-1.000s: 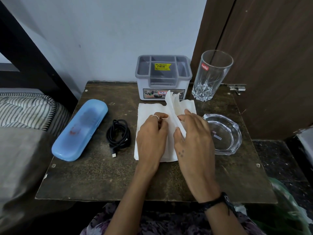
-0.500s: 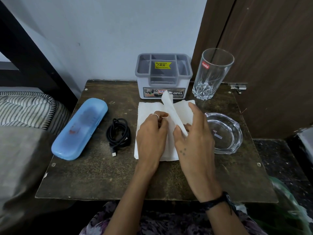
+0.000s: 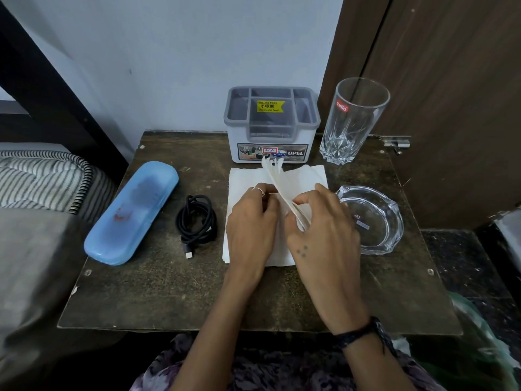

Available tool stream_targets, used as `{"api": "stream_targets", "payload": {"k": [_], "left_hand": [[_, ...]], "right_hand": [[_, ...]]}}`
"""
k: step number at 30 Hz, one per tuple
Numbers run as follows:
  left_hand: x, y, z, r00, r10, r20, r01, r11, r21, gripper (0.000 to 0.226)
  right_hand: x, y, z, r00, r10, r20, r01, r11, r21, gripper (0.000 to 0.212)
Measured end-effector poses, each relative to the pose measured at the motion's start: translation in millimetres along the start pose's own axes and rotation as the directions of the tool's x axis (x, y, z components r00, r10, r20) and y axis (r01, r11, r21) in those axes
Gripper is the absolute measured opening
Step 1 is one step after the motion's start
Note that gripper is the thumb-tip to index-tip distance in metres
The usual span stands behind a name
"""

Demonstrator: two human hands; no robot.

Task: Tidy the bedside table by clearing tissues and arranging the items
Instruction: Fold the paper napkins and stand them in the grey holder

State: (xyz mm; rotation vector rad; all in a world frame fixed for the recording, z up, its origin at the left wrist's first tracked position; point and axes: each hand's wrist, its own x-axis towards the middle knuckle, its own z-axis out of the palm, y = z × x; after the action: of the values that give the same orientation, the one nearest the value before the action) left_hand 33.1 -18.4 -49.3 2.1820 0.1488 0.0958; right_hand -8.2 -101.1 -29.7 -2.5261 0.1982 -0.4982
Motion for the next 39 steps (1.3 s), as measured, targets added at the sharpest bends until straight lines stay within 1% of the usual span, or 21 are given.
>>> {"api": "stream_targets", "payload": {"k": [2,9,12,15,18,20,22,24,26,28,29,31,33,34,35,37,39], "left_hand": [[0,1,0,1.000,-0.006,-0.005,0.006,1.000,-0.023,0.018],[-1,0,0,1.000,-0.003,-0.024,0.001,0.998,-0.062,0.020],[0,0,1,1.000,0.003,-0.029,-0.004,0.998,-0.057,0.020],[0,0,0,0.999,0.001,-0.038,-0.004,0.997,-0.081,0.021],[-1,0,0,0.999,-0.006,-0.034,0.002,0.994,-0.112,0.021],[1,0,-1,1.000,-0.011,-0.020,0.008,0.991,-0.133,0.021],[3,0,-4,1.000,-0.019,0.002,0.019,0.979,-0.203,0.021],[5,1,-8,0.999,-0.037,0.007,0.037,0.945,-0.325,0.022],[7,3,-16,0.996,-0.071,-0.062,0.036,0.895,-0.444,0.023],[10,3,-24,0.981,-0.090,-0.169,-0.004,0.874,-0.485,0.022],[12,2,-27,0.974,-0.097,-0.207,-0.017,0.872,-0.489,0.021],[16,0,-32,0.967,-0.117,-0.226,-0.013,0.864,-0.503,0.019],[16,-1,-33,0.972,-0.117,-0.204,-0.002,0.862,-0.507,0.018],[16,-1,-32,0.976,-0.118,-0.184,0.009,0.862,-0.506,0.019],[16,-2,-30,0.980,-0.123,-0.156,0.025,0.855,-0.517,0.019],[14,1,-29,0.987,-0.148,-0.067,0.081,0.806,-0.587,0.021],[13,7,-31,0.976,-0.211,0.055,0.193,0.720,-0.666,0.030]], "right_hand": [[0,0,0,1.000,-0.007,0.003,0.007,1.000,-0.005,0.018],[-1,0,4,0.998,0.001,0.058,0.000,1.000,-0.017,0.028],[-1,-1,4,0.999,-0.031,0.030,0.031,1.000,0.001,0.029],[-1,-4,1,1.000,-0.028,0.015,0.026,0.993,0.117,0.035],[1,-5,-6,0.997,0.042,0.065,-0.057,0.967,0.250,0.051],[2,-4,-9,0.991,0.077,0.111,-0.105,0.957,0.272,0.058],[2,-4,-10,0.989,0.076,0.128,-0.103,0.972,0.213,0.057],[3,-4,-11,0.992,0.068,0.102,-0.084,0.984,0.158,0.053],[5,-2,-14,0.997,0.062,0.042,-0.068,0.983,0.169,0.050],[8,0,-18,0.996,0.094,0.004,-0.092,0.962,0.258,0.051],[11,2,-20,0.992,0.124,0.012,-0.121,0.935,0.333,0.052],[16,6,-22,0.982,0.178,0.058,-0.183,0.848,0.498,0.054],[21,10,-24,0.968,0.216,0.131,-0.247,0.707,0.663,0.052],[23,11,-25,0.959,0.225,0.173,-0.278,0.622,0.732,0.047],[25,13,-25,0.951,0.224,0.212,-0.302,0.543,0.783,0.040],[27,16,-27,0.941,0.195,0.278,-0.335,0.402,0.852,0.032],[28,19,-30,0.934,0.141,0.329,-0.357,0.281,0.891,0.035]]}}
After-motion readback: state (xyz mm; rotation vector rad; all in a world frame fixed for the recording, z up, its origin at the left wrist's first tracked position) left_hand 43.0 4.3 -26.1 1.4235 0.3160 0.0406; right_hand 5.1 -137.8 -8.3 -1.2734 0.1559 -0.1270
